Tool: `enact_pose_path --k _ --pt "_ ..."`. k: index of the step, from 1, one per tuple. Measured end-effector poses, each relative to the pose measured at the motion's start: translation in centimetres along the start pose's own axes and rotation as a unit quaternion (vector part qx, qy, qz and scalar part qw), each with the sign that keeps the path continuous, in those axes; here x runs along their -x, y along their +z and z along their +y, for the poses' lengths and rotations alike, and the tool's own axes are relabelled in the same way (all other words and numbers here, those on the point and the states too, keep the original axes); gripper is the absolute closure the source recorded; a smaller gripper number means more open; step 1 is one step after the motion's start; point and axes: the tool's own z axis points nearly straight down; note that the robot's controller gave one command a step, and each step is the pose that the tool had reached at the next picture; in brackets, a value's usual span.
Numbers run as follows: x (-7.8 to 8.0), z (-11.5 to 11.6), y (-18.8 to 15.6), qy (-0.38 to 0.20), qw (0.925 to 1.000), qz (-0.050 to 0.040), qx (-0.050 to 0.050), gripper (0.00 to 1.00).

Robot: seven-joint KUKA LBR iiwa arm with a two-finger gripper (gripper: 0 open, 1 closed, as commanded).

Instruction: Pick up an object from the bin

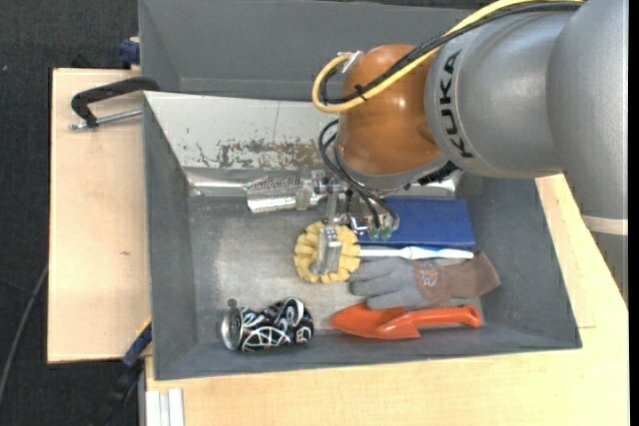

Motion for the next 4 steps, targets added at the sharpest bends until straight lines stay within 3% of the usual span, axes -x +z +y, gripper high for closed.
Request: enact_pose_path --k 1,2,3,4 --pt "-1.0 -1.2 -1.9 -0.04 0.9992 -0.0017 0.001 0.0" --pt "-0.1 -4.9 -0.1 0.066 0.9978 -0.0004 0.001 0.0" --pt "-1.8 -5.7 3.8 0.001 1.0 -0.0019 0.003 0.0" --pt "-1.9 -3.1 3.9 0.102 0.9948 -0.0009 0.002 1.0"
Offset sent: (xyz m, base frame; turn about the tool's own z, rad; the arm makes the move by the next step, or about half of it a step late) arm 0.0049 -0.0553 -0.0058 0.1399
